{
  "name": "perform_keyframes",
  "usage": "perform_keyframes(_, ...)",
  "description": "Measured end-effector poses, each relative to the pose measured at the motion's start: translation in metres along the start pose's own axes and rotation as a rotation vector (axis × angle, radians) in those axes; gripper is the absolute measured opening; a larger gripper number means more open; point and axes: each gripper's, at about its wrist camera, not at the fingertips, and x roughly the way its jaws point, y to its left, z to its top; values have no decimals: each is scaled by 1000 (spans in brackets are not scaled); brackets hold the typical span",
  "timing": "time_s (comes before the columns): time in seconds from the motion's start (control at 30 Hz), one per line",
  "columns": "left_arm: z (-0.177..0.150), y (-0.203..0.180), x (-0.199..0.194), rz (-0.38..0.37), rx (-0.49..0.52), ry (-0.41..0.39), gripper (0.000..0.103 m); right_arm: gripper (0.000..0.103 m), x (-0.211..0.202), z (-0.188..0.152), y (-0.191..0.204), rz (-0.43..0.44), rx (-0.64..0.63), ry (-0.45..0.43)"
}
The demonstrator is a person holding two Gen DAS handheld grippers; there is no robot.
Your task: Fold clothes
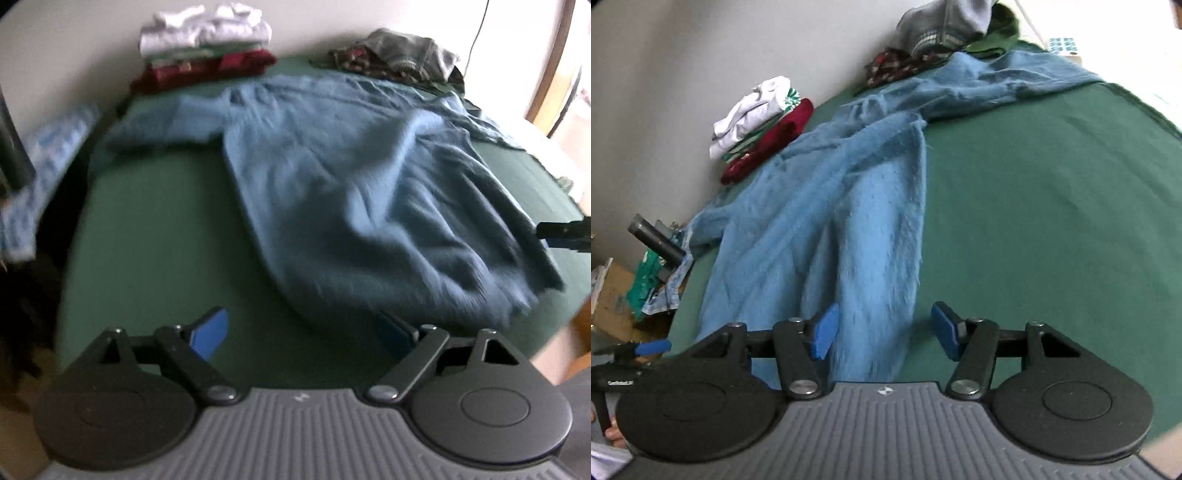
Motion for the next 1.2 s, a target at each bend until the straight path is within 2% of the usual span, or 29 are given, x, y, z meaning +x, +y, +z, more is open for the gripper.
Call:
perform_keyframes(0.03,-3,-3,1,-24,3,10,71,59,-2,-5,3,-3,-8,1)
perform_keyframes(0.1,-3,-8,6,-57,-2,-4,67,59,-4,-13,10,9,-38,11)
perform_keyframes(0.13,-3,-11,8,-73,-5,-12,69,52,-2,-15,13,26,-50,24)
perform_keyframes(0.17,-2,-14,10,-89,-8,-21,70,40,0,-17,16,37,-56,34)
perform_keyframes(0.2,-2,-17,13,-104,-11,-30,73,35,2,-19,18,45,-59,41)
perform_keyframes(0.3,1,-21,20,-159,-34,-61,81,30,7,-21,20,64,-55,48)
perform_keyframes(0.37,3,-20,24,-177,-69,-94,79,27,10,-19,16,82,-37,51)
perform_keyframes(0.43,6,-18,28,-191,-104,-128,48,23,12,-17,12,98,-36,56)
perform_keyframes(0.5,12,-23,30,-178,-117,-122,26,17,13,-16,11,107,-42,65)
perform_keyframes(0.63,23,-39,18,-131,-80,-153,10,15,11,-8,9,121,-51,92)
perform_keyframes(0.73,35,-52,-6,-85,-27,-195,8,15,9,0,8,132,-54,114)
perform_keyframes(0.8,40,-56,-26,-84,-28,-219,8,15,-3,9,7,178,-62,97)
perform_keyframes(0.9,43,-56,-53,-76,-47,-216,8,15,-24,21,2,244,-51,82)
perform_keyframes(1.03,36,-51,-82,-52,-88,-164,9,14,-52,37,-7,331,-31,66)
perform_keyframes(1.17,16,-47,-78,10,-116,-61,8,15,-52,26,-12,309,-83,169)
perform_keyframes(1.2,9,-47,-70,39,-110,-14,8,15,-52,23,-14,302,-98,197)
